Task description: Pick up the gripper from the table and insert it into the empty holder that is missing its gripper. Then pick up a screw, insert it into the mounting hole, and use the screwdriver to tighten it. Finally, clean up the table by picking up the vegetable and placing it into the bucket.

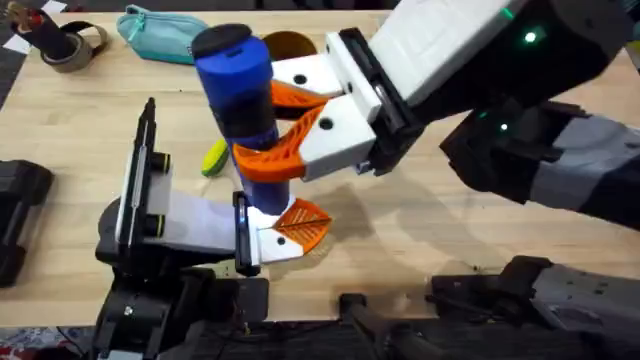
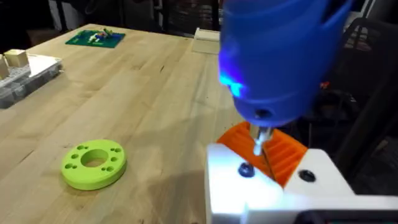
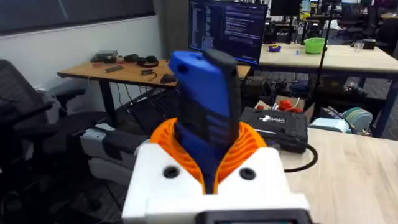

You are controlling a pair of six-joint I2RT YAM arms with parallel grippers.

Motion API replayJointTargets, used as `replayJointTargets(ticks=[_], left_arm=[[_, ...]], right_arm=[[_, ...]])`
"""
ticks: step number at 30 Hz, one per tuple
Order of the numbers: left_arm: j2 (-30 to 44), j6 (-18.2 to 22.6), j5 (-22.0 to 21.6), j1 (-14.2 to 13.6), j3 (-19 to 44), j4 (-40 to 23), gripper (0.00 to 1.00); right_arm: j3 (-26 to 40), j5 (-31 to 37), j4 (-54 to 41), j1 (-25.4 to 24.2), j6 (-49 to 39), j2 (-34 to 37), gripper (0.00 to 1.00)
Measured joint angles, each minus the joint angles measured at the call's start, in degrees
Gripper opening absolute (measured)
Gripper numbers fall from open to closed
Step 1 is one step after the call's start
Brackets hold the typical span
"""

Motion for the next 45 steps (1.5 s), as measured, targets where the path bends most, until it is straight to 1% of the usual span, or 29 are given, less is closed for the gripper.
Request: replayJointTargets(ticks=[13, 45], left_arm=[[0.00, 0.01, 0.00, 0.00, 0.00, 0.00, 0.016], [0.00, 0.02, 0.00, 0.00, 0.00, 0.00, 0.016]], right_arm=[[-1.70, 0.47, 0.23, 0.00, -1.13, 0.01, 0.045], [-2.00, 0.85, 0.01, 0.00, -2.24, 0.00, 0.047]])
